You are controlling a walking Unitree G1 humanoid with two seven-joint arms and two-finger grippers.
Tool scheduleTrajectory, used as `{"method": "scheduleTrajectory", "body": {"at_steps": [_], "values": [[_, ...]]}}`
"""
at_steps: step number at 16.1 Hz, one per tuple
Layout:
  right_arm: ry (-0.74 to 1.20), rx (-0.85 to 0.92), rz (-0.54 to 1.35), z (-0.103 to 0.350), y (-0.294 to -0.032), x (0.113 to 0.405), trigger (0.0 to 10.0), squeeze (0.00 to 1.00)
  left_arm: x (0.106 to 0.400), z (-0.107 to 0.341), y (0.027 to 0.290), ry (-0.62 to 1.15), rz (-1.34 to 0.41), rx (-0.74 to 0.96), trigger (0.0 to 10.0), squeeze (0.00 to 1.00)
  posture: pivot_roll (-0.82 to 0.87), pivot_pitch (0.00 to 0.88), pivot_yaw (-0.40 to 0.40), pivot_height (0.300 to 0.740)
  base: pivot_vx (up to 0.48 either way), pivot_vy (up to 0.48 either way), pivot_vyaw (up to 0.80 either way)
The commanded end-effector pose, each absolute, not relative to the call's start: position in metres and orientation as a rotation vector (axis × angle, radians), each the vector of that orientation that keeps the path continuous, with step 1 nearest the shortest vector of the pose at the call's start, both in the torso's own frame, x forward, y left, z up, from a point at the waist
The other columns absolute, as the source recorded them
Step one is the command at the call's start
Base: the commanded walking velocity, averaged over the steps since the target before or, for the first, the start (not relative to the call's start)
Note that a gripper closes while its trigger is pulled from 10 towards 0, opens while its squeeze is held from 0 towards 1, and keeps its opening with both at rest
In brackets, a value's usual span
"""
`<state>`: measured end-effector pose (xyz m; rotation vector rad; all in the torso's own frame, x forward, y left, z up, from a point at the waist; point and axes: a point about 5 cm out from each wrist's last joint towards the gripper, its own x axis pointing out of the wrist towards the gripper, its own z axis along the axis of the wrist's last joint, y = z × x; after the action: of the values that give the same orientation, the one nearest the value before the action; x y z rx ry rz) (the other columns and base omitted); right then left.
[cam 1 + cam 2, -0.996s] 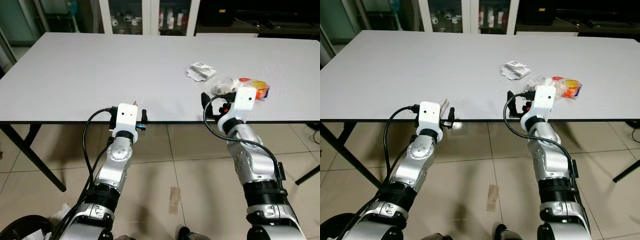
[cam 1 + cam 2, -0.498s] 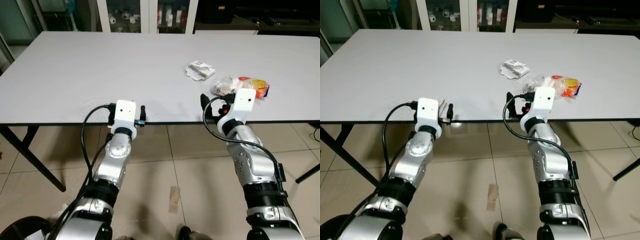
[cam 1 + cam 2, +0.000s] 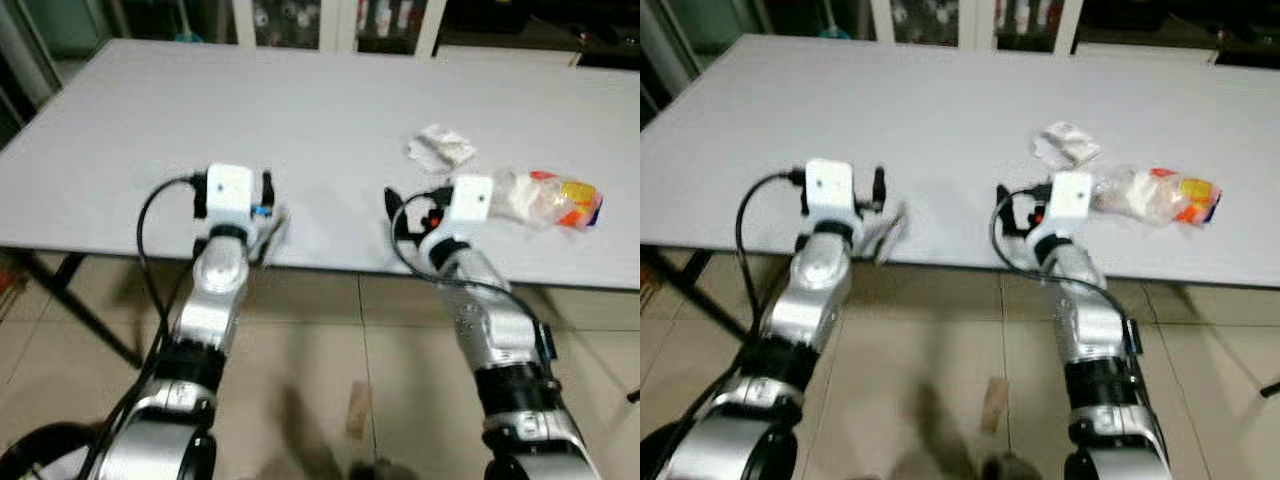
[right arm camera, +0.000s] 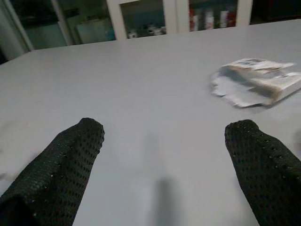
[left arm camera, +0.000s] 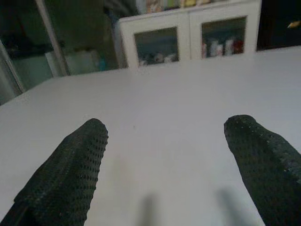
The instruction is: Picking trash to rubbish bin
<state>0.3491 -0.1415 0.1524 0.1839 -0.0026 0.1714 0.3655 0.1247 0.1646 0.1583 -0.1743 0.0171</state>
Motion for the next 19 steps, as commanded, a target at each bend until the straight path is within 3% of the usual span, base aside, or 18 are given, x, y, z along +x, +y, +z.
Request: {"method": "scheduleTrajectory", "body": {"at_steps": [1,9,11,19], "values": [[-0.001,0.185,0.136,0.153,-0.151,0.349,10.0,0.0,0.365,0.169,0.114,-0.194,-0.012,0.163,10.0,0.0,-0.05,0.078,-0.023,0.74,0.352,0.0,0.0],[0.0,0.189,0.133,0.152,-0.151,0.349,10.0,0.0,0.356,0.17,0.103,-0.208,-0.106,0.175,10.0,0.0,-0.04,0.084,-0.021,0.74,0.039,0.0,0.0],[0.0,0.191,0.133,0.152,-0.15,0.348,10.0,0.0,0.346,0.164,0.089,-0.13,-0.248,0.197,10.0,0.0,-0.04,0.088,-0.015,0.74,0.0,0.0,0.0],[0.007,0.192,0.149,0.15,-0.146,0.345,10.0,0.0,0.339,0.119,0.088,0.166,-0.202,0.188,10.0,0.0,-0.05,0.08,-0.017,0.74,0.0,0.0,0.0]]}}
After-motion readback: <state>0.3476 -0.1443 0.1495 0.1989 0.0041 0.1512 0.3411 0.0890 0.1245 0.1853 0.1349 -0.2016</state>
